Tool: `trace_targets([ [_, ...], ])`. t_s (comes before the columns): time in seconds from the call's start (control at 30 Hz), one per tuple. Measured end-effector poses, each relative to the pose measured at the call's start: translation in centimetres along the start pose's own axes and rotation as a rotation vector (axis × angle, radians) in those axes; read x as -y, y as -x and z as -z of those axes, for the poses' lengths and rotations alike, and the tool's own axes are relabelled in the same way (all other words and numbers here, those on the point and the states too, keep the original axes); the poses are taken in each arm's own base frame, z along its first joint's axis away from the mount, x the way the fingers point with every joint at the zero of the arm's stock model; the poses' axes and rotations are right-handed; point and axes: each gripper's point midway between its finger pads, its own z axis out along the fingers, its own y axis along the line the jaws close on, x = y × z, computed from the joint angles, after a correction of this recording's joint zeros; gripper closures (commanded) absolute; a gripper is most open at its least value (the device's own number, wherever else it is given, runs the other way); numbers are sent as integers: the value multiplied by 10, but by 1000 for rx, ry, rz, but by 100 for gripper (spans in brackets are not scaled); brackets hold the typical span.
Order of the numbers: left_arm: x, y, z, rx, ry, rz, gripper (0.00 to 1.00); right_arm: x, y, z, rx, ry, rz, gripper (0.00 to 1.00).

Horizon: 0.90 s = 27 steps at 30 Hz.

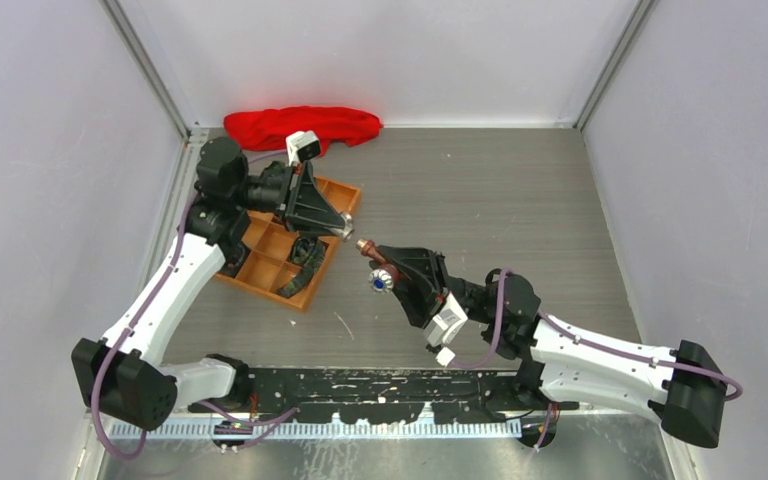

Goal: Install the water faucets

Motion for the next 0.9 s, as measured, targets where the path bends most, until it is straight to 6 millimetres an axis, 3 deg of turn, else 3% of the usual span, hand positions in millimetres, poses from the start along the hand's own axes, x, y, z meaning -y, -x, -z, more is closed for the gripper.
trace_targets([
  [0.2,-3,-1,0,-4,1,-10,100,-9,-1,-3,12,36,13,100],
  [0.57,-5,-4,0,-20,1,-5,100,0,7,-8,41,29,43,100],
  [0.9,-11,-3,0,-21,7,3,100,-7,1,-7,20,61,54,100],
])
